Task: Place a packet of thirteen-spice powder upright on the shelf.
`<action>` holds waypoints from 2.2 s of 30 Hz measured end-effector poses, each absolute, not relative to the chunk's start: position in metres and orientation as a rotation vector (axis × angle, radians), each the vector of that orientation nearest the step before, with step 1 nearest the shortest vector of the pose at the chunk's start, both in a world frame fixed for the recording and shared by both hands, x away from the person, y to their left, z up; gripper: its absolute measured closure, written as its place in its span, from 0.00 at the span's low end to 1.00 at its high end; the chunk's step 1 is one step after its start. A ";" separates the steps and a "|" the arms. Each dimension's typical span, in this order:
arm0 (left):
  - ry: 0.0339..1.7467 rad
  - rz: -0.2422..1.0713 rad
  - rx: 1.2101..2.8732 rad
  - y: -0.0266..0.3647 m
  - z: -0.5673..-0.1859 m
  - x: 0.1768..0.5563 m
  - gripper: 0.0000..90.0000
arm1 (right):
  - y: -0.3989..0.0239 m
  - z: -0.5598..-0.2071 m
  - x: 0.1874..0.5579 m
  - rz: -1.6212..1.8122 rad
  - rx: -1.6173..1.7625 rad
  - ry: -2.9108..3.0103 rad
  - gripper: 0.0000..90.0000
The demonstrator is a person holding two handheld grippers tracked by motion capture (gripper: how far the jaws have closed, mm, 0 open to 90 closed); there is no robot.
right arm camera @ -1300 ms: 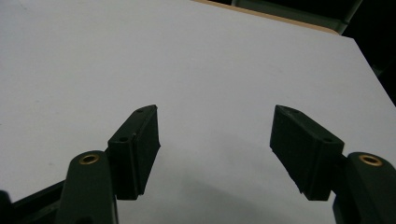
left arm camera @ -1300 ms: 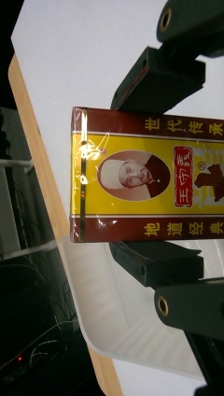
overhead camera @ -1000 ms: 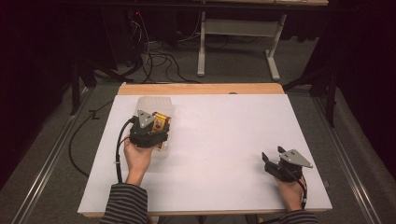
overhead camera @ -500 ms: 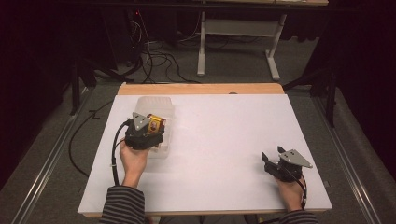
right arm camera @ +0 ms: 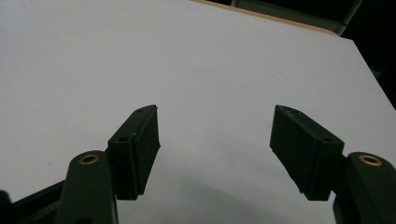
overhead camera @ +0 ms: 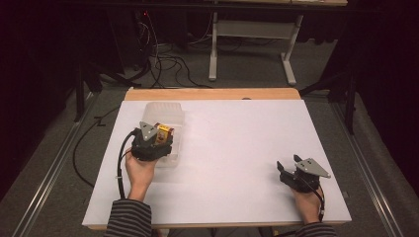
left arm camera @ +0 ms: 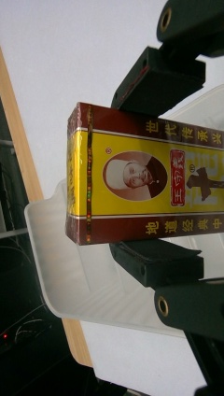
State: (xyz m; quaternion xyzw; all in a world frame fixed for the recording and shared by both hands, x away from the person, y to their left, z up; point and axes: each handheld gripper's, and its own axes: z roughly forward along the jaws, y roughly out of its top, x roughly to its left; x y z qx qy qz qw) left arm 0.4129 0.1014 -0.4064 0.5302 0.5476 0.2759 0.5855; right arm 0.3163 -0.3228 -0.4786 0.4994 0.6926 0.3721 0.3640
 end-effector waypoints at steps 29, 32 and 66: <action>1.296 0.672 1.210 0.115 -0.420 0.396 0.35 | -0.322 -0.479 0.317 0.952 1.277 1.783 0.37; 1.297 0.675 1.212 0.116 -0.420 0.394 0.35 | -0.322 -0.479 0.317 0.954 1.284 1.781 0.37; 1.291 0.649 1.212 0.123 -0.408 0.387 0.21 | -0.321 -0.479 0.317 0.943 1.280 1.789 0.37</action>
